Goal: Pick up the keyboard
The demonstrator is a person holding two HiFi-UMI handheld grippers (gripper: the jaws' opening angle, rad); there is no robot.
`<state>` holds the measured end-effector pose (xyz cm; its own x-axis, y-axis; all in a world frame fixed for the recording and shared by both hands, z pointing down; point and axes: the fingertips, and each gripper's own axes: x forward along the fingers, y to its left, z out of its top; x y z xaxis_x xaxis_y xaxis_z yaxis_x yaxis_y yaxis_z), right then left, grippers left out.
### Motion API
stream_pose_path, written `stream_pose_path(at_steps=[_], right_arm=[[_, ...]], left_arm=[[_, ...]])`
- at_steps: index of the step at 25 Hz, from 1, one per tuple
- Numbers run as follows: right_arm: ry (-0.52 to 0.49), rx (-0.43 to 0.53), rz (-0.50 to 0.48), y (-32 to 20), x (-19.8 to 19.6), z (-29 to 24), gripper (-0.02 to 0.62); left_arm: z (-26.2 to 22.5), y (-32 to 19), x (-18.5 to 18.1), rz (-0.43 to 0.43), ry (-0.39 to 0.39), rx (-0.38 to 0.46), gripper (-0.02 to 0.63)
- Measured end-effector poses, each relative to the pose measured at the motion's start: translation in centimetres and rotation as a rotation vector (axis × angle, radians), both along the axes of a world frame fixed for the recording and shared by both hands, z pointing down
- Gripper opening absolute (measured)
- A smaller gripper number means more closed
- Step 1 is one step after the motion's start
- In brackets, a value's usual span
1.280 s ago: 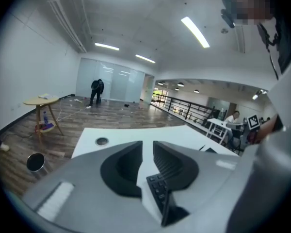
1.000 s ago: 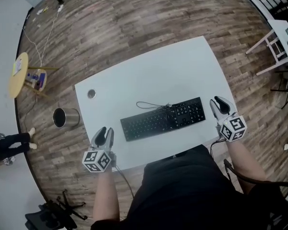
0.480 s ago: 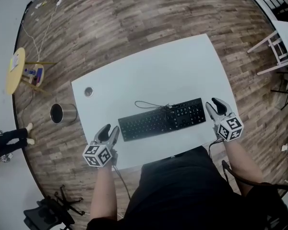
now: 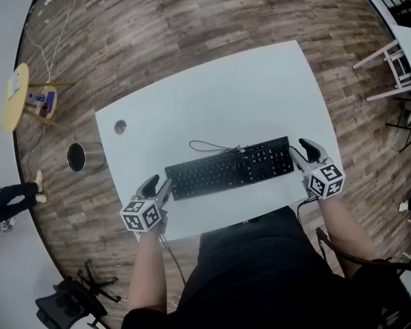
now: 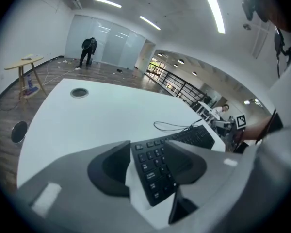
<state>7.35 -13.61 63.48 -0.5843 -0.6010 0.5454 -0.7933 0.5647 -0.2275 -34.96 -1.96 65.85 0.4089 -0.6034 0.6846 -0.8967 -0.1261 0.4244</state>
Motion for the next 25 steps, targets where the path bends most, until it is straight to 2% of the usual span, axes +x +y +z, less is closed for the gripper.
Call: stream_pose_path(at_steps=[6,25], right_arm=[[0.006,-0.026,-0.01,0.1,0.1,0.8,0.189],[0.006,-0.148,-0.063,0.9,-0.9,3.6,0.212]], left_arm=[[1.2,0.0,1.0,0.017,0.044,-0.049,0.232],[4.1,1.1,1.8,0.063,0.044,-0.164,0.259]])
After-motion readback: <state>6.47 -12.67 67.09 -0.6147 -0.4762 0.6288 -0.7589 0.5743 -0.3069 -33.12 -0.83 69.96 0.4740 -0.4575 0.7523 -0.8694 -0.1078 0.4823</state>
